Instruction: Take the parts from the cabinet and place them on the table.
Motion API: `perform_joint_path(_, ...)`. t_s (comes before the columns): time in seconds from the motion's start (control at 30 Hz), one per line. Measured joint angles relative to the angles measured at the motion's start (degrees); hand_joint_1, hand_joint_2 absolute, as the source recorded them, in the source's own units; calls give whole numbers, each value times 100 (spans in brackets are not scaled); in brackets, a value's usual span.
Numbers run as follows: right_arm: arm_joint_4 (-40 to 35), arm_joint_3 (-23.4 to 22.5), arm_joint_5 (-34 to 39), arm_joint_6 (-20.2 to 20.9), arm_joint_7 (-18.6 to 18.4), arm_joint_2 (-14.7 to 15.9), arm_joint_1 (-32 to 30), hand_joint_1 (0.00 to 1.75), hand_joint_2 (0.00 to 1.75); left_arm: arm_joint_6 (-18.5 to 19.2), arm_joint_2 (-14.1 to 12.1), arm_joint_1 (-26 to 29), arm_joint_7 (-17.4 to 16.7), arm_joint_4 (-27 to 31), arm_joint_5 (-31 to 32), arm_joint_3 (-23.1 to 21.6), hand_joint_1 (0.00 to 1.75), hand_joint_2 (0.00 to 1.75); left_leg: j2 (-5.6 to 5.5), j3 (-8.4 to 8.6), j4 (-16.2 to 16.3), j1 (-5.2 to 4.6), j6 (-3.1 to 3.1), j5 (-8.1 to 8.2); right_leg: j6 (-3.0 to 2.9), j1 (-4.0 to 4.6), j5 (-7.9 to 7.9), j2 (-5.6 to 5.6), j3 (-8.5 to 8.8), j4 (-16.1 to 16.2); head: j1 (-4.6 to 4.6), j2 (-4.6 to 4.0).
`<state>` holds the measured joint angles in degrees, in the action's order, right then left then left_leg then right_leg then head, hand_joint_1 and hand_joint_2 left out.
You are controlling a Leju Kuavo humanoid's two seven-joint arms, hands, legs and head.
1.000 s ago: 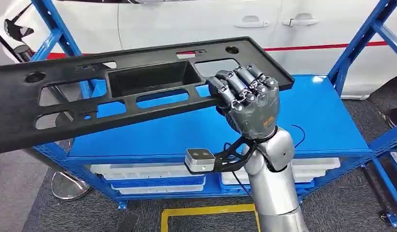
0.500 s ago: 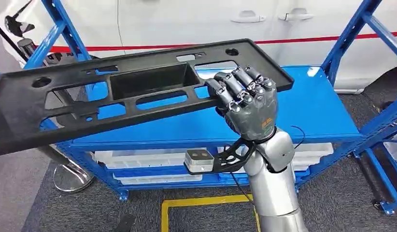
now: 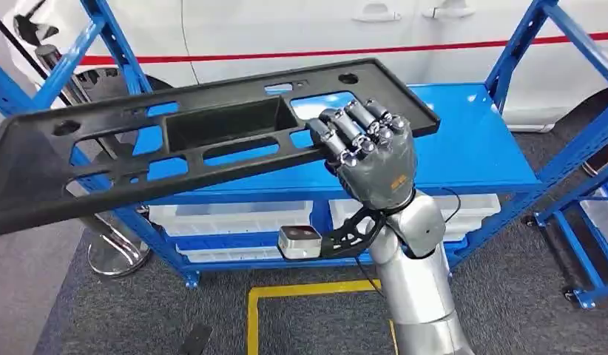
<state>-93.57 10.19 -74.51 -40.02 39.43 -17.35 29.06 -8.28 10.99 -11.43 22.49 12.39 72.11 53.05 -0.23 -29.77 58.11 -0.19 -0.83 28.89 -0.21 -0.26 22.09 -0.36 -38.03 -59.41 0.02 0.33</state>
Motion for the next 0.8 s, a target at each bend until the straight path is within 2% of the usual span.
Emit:
perform_joint_path(0.03,2,0,2,0,0,0,0,175,175,0,0,13,0,0,0,-2,0,175,3,-11,-27,-6,-42,-44,36,-2,-40,2,3,17,2,0)
perform_joint_path(0.07,9,0,11,0,-2,2,2,175,175,6,6,18,0,0,0,-7,0,175,21,7,-105,70,-103,-143,65,3,2,13,-23,-18,2,0)
perform_joint_path(0.13,9,0,42,0,-2,2,5,175,175,9,24,7,-2,0,-2,-11,0,175,49,-98,-112,51,-172,-228,93,-11,462,27,-166,-369,7,0)
perform_joint_path(0.17,13,0,55,0,-2,2,1,175,175,15,28,7,-2,0,-2,-13,0,175,53,-178,-104,46,-186,-287,120,-18,854,30,-327,-885,7,0)
perform_joint_path(0.2,24,0,63,0,-2,2,-2,175,175,17,37,21,-2,0,-4,-13,0,175,63,-247,-98,42,-184,-337,140,-22,1076,30,-448,-1307,2,0)
perform_joint_path(0.23,31,0,72,0,-2,4,-5,175,175,17,39,30,-2,0,-7,-13,0,175,66,-322,-89,41,-178,-384,158,-30,1134,29,-507,-1591,7,0)
perform_joint_path(0.27,39,0,81,0,-2,11,-8,175,175,20,42,33,-2,0,-9,-13,0,175,68,-394,-75,42,-169,-429,169,-44,1050,29,-466,-1658,4,0)
perform_joint_path(0.3,44,0,96,0,-2,13,-8,175,175,20,44,32,-2,0,-11,-13,0,175,69,-473,-51,45,-158,-468,177,-60,871,26,-298,-1489,4,0)
perform_joint_path(0.33,48,0,116,0,-2,13,-6,175,175,28,44,30,-2,0,-15,-13,0,175,68,-547,-15,52,-138,-499,184,-74,676,25,-19,-1118,4,0)
perform_joint_path(0.37,48,0,127,-2,-2,13,-1,175,175,31,46,30,-2,0,-15,-13,0,175,65,-606,27,59,-112,-519,181,-87,546,25,342,-617,2,0)
perform_joint_path(0.4,48,0,135,-2,-2,13,8,175,175,31,46,29,-2,0,-17,-13,0,175,63,-662,76,58,-85,-534,174,-95,713,27,587,-169,4,0)
perform_joint_path(0.43,46,2,136,-2,-2,9,5,175,175,31,50,24,-2,0,-17,-13,0,175,59,-705,111,37,-55,-553,141,-30,709,44,662,-67,0,0)
perform_joint_path(0.5,57,-2,140,-2,-2,9,7,175,175,31,55,26,0,0,-17,-13,0,175,60,-714,104,37,33,-621,66,-31,677,54,604,-80,0,0)
perform_joint_path(0.53,59,0,138,0,-2,7,5,175,175,33,59,29,0,0,-17,-13,0,175,59,-724,91,49,72,-662,10,-7,641,50,584,-73,4,0)
perform_joint_path(0.57,61,0,138,0,-2,7,12,175,175,33,61,30,0,0,-20,-13,0,175,54,-757,111,67,101,-650,-71,-39,573,35,556,-23,2,0)
perform_joint_path(0.6,63,2,135,0,-2,-2,20,175,175,33,61,30,2,0,-24,-13,0,175,50,-831,227,82,126,-466,-115,-37,515,24,515,-11,2,0)
perform_joint_path(0.63,63,2,135,0,-2,-9,26,175,175,33,61,30,4,0,-28,-13,0,175,49,-932,518,84,147,-157,-166,-37,469,21,459,-11,0,0)
perform_joint_path(0.7,68,2,133,0,0,-11,26,175,175,33,61,29,4,0,-35,-13,0,175,50,-1179,1319,86,178,369,-185,-17,374,16,340,-13,0,0)
perform_joint_path(0.73,72,2,135,0,-2,-11,25,175,175,33,61,30,5,0,-46,-13,0,175,50,-1256,1663,86,189,501,-190,-4,323,13,270,-16,0,0)
perform_joint_path(0.77,83,2,133,0,-2,-11,23,175,175,33,61,32,4,0,-52,-13,0,175,50,-1228,1783,85,188,465,-189,8,272,13,200,-21,2,0)
perform_joint_path(0.8,87,2,129,0,-2,-11,23,175,175,33,61,32,4,0,-55,-13,0,175,50,-1079,1655,84,173,315,-184,16,220,13,128,-29,0,0)
